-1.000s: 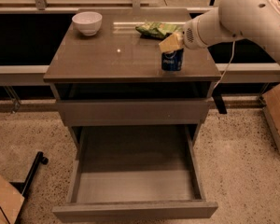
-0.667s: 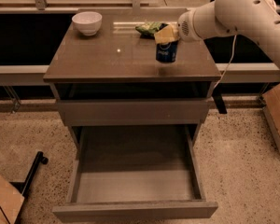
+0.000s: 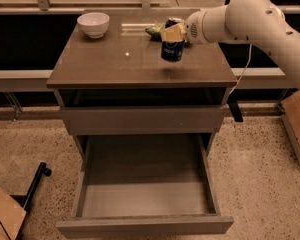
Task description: Pick pepsi can from middle drawer and place on counter
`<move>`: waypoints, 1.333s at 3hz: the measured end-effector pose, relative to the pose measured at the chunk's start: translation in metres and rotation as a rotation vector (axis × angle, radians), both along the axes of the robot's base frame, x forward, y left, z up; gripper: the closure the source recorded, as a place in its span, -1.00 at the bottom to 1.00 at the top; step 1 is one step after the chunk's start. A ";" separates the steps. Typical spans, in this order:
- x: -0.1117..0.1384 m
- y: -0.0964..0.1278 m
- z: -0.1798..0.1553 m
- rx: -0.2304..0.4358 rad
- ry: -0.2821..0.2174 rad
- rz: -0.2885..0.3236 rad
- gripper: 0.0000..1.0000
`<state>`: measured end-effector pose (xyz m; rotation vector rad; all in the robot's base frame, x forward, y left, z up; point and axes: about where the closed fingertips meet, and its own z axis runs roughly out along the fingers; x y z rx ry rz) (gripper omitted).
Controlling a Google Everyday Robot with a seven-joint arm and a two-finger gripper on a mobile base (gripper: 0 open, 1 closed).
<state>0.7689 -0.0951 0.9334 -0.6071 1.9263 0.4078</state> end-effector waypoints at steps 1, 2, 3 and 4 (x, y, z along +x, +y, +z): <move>0.006 0.002 -0.015 -0.014 -0.045 -0.006 -0.24; 0.009 0.004 -0.026 -0.035 -0.084 -0.014 -0.71; 0.010 0.006 -0.026 -0.032 -0.084 -0.012 -1.00; 0.010 0.006 -0.026 -0.032 -0.084 -0.012 -1.00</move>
Offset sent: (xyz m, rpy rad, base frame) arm 0.0110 0.0012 -0.0383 -0.0674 -0.1386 -0.0324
